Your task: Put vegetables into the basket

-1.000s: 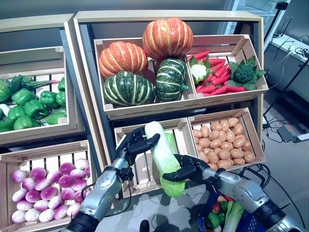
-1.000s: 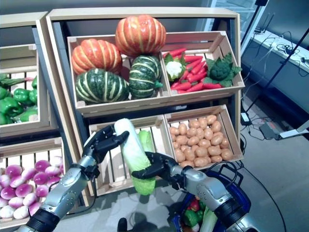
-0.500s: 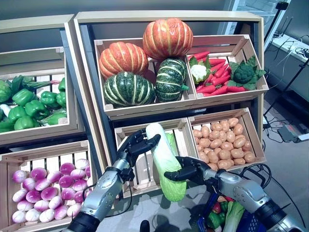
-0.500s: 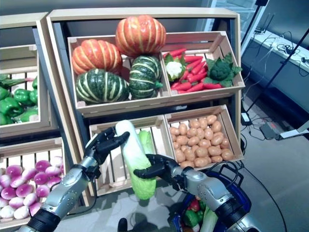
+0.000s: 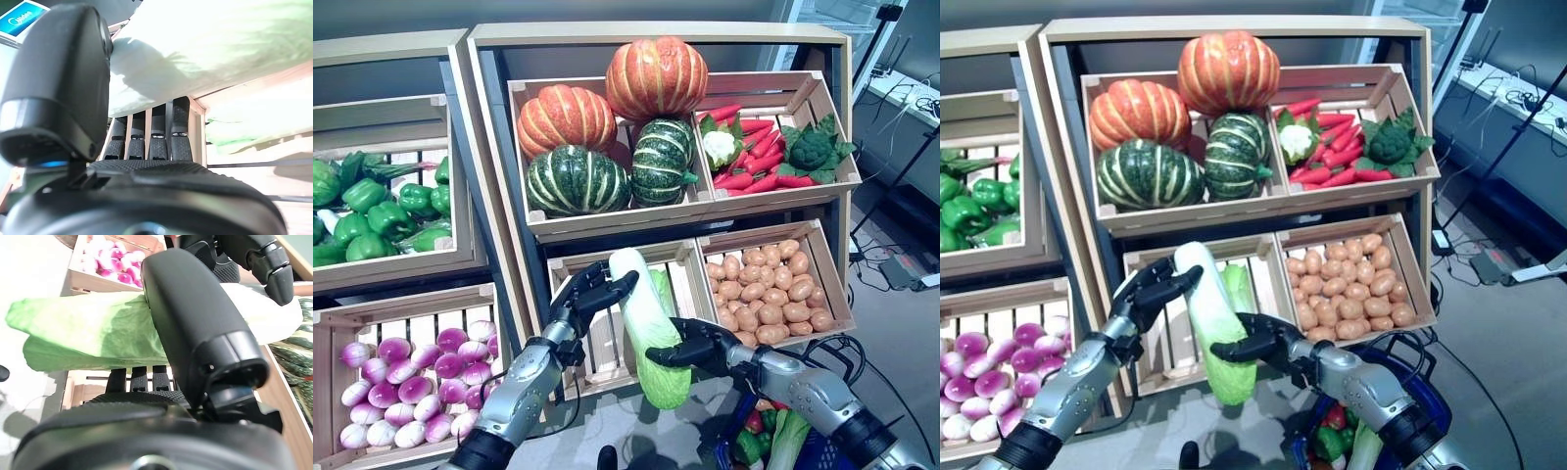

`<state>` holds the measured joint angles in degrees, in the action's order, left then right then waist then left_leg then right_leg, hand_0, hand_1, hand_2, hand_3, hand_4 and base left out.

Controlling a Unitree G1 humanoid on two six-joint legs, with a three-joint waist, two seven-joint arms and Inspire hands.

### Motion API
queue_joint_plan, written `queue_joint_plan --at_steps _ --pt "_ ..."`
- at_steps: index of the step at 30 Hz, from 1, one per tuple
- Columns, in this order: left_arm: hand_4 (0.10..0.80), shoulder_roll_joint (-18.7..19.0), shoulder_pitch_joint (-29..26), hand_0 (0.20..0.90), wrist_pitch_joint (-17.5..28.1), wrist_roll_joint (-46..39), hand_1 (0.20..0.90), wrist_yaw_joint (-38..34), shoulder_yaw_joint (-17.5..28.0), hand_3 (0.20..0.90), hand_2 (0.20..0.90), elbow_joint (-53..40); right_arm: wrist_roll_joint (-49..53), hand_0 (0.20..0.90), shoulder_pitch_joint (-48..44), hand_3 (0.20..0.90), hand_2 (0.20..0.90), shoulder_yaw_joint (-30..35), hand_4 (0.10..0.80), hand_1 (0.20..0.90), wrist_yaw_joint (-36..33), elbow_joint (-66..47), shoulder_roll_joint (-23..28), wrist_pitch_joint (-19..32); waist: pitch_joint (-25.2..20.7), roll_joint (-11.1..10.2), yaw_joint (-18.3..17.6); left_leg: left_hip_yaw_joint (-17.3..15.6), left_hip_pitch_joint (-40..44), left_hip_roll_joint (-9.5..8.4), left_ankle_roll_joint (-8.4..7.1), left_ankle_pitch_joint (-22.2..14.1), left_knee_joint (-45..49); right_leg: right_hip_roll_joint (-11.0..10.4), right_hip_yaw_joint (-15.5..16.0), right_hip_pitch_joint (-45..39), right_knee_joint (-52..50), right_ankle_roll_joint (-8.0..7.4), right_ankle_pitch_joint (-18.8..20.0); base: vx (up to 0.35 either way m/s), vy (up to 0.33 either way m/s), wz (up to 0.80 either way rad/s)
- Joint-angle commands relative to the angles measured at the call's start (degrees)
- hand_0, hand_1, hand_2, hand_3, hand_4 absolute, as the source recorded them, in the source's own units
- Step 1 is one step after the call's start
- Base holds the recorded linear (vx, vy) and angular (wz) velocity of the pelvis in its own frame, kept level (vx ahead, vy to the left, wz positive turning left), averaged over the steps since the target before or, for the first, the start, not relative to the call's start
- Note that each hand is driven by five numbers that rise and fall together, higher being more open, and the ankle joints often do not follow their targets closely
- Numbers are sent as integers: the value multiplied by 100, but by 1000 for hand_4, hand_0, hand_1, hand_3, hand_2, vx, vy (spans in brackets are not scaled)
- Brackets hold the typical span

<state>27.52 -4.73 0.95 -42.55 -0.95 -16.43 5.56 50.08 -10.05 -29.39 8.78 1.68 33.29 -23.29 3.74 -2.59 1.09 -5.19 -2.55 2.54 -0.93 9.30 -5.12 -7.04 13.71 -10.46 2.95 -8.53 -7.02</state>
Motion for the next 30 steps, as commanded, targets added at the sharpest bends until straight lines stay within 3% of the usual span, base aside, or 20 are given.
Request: queue_joint_plan --at_steps 1,18,26,30 --pt "800 -137 -606 900 426 -57 900 578 201 900 900 -280 893 300 -283 300 300 1161 400 300 293 -962 -445 1697 -313 -46 57 -24 633 168 -208 -978 12 -309 -250 548 76 -40 845 -22 -32 -2" --pt "800 -293 -325 900 219 -1125 900 1154 845 900 900 -409 778 300 346 300 300 3187 400 300 -572 -252 -655 2917 -223 -26 -157 -215 630 283 -218 -1007 12 -134 -411 596 156 18 834 -20 -36 -5" --pt "800 -239 -258 900 152 -1105 900 1241 1037 900 900 -548 1211 300 569 300 300 3961 400 300 -1184 1457 -596 3320 -53 -35 -180 -222 502 300 -210 -954 12 -45 -387 801 -115 88 685 -28 -21 -7" --pt "800 -129 -525 900 406 -1152 900 1234 995 900 900 -697 1693 300 321 300 300 4108 400 300 -1364 2260 -493 3837 379 -46 -118 -209 64 278 -195 -1000 435 -6 -510 1247 -463 188 595 -234 -43 -4"
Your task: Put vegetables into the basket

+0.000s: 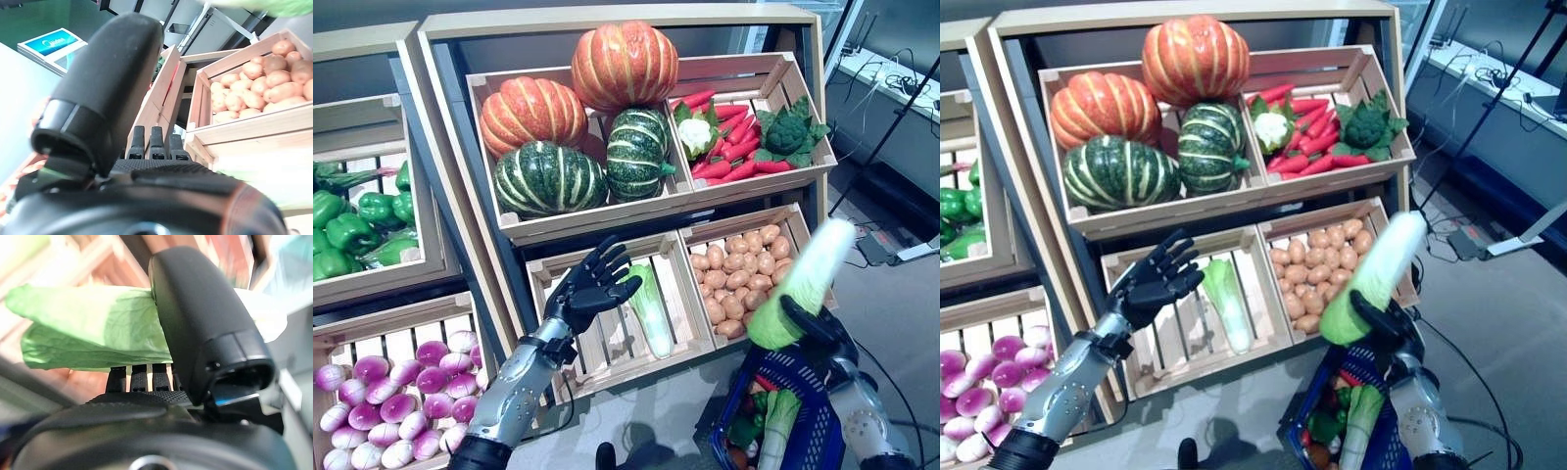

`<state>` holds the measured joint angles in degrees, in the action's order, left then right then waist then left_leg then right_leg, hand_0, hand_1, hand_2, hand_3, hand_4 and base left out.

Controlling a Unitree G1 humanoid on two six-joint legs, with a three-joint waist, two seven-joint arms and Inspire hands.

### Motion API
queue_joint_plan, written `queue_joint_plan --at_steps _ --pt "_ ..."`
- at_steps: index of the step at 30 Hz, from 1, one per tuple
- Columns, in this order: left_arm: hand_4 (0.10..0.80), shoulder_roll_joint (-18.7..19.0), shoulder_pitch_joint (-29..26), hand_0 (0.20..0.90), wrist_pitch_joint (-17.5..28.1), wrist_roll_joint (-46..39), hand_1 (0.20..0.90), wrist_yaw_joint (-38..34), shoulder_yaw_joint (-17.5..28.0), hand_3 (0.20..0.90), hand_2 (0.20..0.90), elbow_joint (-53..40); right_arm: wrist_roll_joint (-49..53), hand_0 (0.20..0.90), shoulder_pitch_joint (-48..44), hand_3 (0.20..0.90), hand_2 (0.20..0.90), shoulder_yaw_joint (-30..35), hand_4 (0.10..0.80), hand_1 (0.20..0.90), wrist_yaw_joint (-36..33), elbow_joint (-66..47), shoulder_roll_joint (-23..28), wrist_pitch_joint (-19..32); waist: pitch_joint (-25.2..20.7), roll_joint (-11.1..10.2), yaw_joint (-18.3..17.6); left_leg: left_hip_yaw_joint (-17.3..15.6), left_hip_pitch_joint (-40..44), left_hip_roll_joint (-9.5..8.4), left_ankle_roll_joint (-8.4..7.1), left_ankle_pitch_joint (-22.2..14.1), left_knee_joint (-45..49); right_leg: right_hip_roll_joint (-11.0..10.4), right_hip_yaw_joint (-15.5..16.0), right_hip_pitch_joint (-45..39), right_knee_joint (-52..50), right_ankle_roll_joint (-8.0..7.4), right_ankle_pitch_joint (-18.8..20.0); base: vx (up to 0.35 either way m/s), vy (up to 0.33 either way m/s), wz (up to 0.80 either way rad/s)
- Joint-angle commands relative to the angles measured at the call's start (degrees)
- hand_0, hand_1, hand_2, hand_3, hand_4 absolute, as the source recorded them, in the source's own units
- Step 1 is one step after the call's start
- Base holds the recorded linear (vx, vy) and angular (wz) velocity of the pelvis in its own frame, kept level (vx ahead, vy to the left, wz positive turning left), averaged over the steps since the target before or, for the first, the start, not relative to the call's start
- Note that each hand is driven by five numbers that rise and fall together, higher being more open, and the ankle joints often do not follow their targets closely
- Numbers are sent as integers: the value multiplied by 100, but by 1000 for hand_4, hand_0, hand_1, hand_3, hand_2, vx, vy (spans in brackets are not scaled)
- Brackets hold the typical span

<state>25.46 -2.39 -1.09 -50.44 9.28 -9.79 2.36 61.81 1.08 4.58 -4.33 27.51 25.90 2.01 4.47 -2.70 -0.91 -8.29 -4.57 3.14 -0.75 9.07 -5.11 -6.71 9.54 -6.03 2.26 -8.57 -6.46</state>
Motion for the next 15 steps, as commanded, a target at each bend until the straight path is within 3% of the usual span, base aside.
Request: queue_joint_plan --at_steps 1,9,15 --pt "800 149 -904 900 696 -420 900 209 319 900 900 -421 613 300 -927 300 300 752 400 300 -168 -109 308 1463 510 -36 109 162 17 210 -215 -1028 717 -30 -126 991 -602 227 492 -310 -60 -13" --pt "800 197 -1534 900 1111 -462 900 45 92 900 900 -600 1287 300 -1493 300 300 982 400 300 -811 927 234 2417 1465 111 212 421 -1398 66 -114 -1305 2202 -50 -219 2180 -2001 472 186 -214 -30 -1" --pt "800 102 -1791 900 1314 -357 900 -6 73 900 900 -728 982 300 -1866 300 300 965 400 300 -1394 1179 278 2620 1955 228 293 620 -2396 15 -114 -1583 3259 -222 -240 3054 -3065 525 -102 -144 -13 9"
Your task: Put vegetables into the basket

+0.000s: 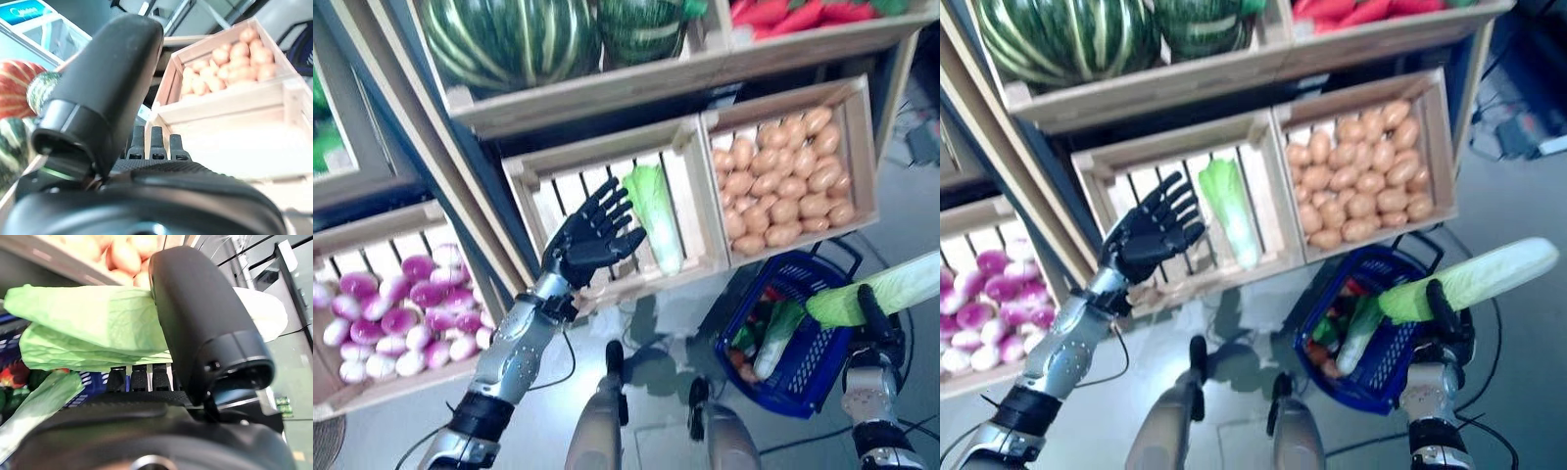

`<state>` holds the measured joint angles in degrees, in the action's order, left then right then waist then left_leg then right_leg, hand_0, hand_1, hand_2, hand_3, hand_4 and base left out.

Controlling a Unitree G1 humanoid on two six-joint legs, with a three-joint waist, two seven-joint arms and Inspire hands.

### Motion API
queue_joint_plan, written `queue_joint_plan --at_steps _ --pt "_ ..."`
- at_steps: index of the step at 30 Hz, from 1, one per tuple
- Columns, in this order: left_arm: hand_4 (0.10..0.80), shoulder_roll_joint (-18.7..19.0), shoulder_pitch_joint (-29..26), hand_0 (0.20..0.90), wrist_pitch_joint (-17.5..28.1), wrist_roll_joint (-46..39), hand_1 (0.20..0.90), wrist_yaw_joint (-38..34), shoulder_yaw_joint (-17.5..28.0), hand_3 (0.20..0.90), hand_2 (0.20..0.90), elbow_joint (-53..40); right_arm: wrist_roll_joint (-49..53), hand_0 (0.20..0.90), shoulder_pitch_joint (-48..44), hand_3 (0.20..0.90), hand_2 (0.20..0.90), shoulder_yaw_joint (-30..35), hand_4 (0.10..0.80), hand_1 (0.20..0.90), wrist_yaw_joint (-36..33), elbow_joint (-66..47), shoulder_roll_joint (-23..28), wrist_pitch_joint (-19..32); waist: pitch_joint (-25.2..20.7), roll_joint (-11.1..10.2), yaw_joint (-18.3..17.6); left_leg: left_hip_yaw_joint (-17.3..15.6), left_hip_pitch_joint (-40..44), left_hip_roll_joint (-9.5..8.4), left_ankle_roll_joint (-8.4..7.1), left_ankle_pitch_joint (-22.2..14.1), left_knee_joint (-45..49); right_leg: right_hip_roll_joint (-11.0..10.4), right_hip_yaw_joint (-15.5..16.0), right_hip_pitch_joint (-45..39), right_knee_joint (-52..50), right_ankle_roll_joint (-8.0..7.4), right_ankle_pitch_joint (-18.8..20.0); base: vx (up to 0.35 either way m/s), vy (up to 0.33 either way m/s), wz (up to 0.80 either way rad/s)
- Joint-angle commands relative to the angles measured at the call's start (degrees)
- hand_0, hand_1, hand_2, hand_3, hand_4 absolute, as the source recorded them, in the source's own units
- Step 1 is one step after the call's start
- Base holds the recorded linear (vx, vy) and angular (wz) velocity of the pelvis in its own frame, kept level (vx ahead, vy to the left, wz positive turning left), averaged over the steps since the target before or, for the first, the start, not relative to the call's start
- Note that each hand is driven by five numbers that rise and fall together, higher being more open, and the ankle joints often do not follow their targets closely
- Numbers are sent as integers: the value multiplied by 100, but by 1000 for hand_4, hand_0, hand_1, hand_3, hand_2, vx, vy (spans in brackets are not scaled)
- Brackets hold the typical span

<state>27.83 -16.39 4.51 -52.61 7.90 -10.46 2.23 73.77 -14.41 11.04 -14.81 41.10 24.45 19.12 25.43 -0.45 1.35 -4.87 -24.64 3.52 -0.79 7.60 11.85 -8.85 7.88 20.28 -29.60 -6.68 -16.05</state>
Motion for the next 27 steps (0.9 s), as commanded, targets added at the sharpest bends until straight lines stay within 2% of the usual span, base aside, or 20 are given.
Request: queue_joint_plan --at_steps 1,5,10,16,18,21,27 --pt "800 -154 -440 900 761 -118 900 87 130 900 900 -725 -222 300 -400 300 300 285 400 300 -369 -110 437 894 -102 13 75 271 -496 -30 -109 -1455 1656 -37 -77 543 -5 335 831 -136 4 9" --pt "800 -164 -830 900 925 16 900 -47 -68 900 900 -781 -291 300 -842 300 300 15 400 300 -472 185 542 743 139 71 111 276 -945 -101 -93 -1530 2006 -98 -87 1017 -542 361 689 -122 -22 3" --pt "800 -84 -1273 900 991 57 900 1 -152 900 900 -780 -299 300 -1399 300 300 -291 400 300 -413 544 750 186 337 132 142 270 -1465 -157 -86 -1739 2651 -139 -85 1605 -1324 441 471 -95 -25 9" --pt "800 91 -1746 900 1077 60 900 -123 -111 900 900 -825 -323 300 -1878 300 300 -473 400 300 -452 1260 946 -410 436 204 187 246 -2101 -136 31 -2091 3561 -239 -102 2346 -2277 566 175 -37 5 6" --pt "800 75 -1852 900 1206 107 900 -294 -75 900 900 -827 -494 300 -2018 300 300 -507 400 300 -551 1442 941 -571 432 220 194 282 -2242 -160 51 -2320 3846 -219 -175 2529 -2579 545 -2 62 17 7" --pt "800 -47 -2012 900 1193 74 900 -442 1 900 900 -759 -817 300 -2268 300 300 -651 400 300 -841 1784 893 -1002 434 265 207 303 -2563 -194 103 -2436 4293 -220 -239 2906 -3010 574 -74 7 11 -3" --pt "800 -120 -2169 900 1308 98 900 -530 40 900 900 -602 -261 300 -2657 300 300 -664 400 300 -1157 2384 735 -1554 436 349 259 284 -3037 -228 146 -2549 4721 -195 -331 3380 -3390 581 -135 0 0 0"
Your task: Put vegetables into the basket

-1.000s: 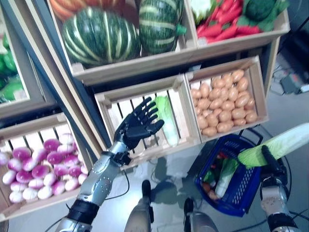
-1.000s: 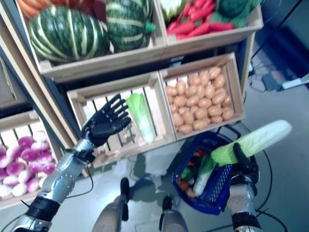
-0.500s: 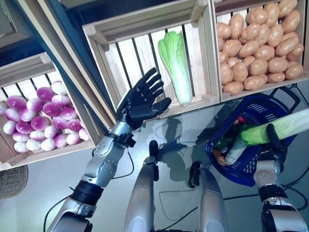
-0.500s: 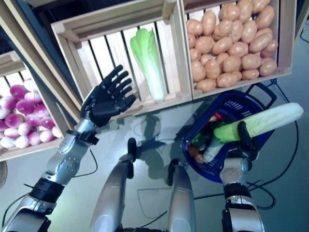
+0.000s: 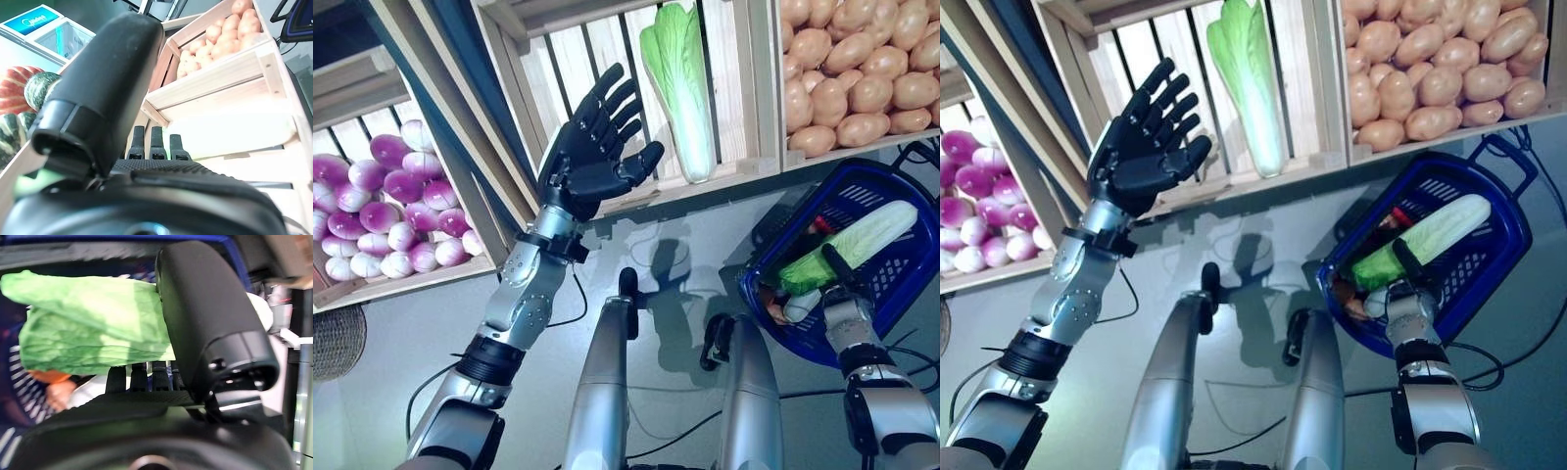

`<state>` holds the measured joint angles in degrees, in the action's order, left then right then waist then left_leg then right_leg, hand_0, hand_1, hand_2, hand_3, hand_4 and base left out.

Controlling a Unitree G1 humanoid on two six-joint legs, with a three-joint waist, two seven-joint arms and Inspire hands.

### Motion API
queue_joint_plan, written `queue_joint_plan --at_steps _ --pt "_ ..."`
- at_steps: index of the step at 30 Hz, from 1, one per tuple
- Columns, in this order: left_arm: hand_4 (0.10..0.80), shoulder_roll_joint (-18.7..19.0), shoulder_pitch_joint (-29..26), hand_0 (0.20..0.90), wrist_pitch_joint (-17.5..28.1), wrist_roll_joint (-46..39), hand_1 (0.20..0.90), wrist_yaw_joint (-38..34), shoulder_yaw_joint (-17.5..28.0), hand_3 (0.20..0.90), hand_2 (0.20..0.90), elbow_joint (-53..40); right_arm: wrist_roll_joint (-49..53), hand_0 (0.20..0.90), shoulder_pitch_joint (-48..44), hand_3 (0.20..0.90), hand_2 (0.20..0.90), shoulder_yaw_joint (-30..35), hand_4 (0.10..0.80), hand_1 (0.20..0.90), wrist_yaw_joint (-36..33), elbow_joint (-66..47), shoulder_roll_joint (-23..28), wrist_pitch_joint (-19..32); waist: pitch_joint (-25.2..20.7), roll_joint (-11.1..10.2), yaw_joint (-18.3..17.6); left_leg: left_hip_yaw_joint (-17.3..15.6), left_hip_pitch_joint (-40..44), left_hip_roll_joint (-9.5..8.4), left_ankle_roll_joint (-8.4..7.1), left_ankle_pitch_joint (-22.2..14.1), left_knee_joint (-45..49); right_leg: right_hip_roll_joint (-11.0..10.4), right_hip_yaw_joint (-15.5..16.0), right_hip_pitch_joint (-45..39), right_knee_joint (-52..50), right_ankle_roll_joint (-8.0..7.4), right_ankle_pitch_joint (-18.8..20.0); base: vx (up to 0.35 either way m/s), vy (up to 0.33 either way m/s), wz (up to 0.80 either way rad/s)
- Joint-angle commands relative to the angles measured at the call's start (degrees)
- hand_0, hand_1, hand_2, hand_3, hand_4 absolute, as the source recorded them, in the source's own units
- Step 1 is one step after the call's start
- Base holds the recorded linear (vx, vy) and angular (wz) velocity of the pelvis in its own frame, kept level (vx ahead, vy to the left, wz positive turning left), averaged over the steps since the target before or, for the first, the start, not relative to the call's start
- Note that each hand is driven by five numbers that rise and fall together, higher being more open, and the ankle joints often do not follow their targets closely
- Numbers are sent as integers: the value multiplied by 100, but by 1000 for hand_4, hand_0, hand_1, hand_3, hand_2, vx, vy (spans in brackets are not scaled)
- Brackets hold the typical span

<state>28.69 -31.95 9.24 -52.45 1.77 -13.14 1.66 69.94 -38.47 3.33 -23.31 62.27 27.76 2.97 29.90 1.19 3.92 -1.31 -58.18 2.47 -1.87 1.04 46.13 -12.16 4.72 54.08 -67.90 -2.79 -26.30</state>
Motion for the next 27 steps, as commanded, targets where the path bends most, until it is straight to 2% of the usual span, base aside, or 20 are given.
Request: queue_joint_plan --at_steps 1,10,11,12,14,16,19,21,27 --pt "800 -214 -640 900 841 104 900 55 301 900 900 -544 119 300 -315 300 300 119 400 300 -307 364 379 42 -11 200 3 -72 251 -135 257 -1914 1358 145 -30 77 369 190 879 0 0 0" --pt "800 -238 -680 900 787 289 900 -204 273 900 900 -637 29 300 -429 300 300 1 400 300 -912 534 289 -225 -11 252 -14 -74 -177 -170 301 -2028 1788 202 -114 517 50 209 851 20 20 -1" --pt "800 -233 -674 900 789 287 900 -222 265 900 900 -638 -16 474 -429 474 474 -3 516 474 -962 562 301 -226 -11 253 -19 -76 -188 -165 297 -2016 1794 208 -120 529 50 206 870 41 34 0" --pt "800 -224 -669 900 786 277 900 -232 251 900 900 -657 -64 900 -421 900 900 -12 800 900 -984 589 320 -241 -11 255 -22 -76 -213 -161 297 -2002 1801 215 -127 559 45 204 889 0 0 0" --pt "800 -207 -646 900 693 376 900 -240 242 900 900 -722 -243 900 -400 900 900 -18 800 900 -1131 576 358 -289 -11 246 -23 -77 -250 -143 310 -1999 1834 217 -128 594 21 213 889 0 0 0" --pt "800 -146 -646 900 449 24 900 -157 224 900 900 -780 -443 900 -392 900 900 -75 800 900 -1255 595 421 -386 -11 230 -16 -73 -267 -117 307 -1996 1873 218 -117 603 -6 224 886 40 -5 0" --pt "800 -114 -625 900 370 -192 900 -187 245 900 900 -776 -675 900 -381 900 900 -110 800 900 -1417 724 468 -392 -11 221 -9 -75 -258 -87 314 -2014 1897 217 -101 577 2 228 881 46 -6 -1" --pt "800 -100 -571 900 350 -311 900 -143 262 900 900 -774 -875 900 -327 900 900 -111 800 900 -1582 801 473 -307 -11 215 0 -74 -213 -74 317 -2004 1877 219 -83 532 35 219 909 76 -16 -1" --pt "800 104 -438 900 297 206 900 -143 254 900 900 -1004 -1822 900 -118 900 900 -154 800 900 -2692 610 495 174 -11 232 -1 -90 -23 -18 301 -1871 1617 271 -63 311 362 154 1109 61 -33 2"
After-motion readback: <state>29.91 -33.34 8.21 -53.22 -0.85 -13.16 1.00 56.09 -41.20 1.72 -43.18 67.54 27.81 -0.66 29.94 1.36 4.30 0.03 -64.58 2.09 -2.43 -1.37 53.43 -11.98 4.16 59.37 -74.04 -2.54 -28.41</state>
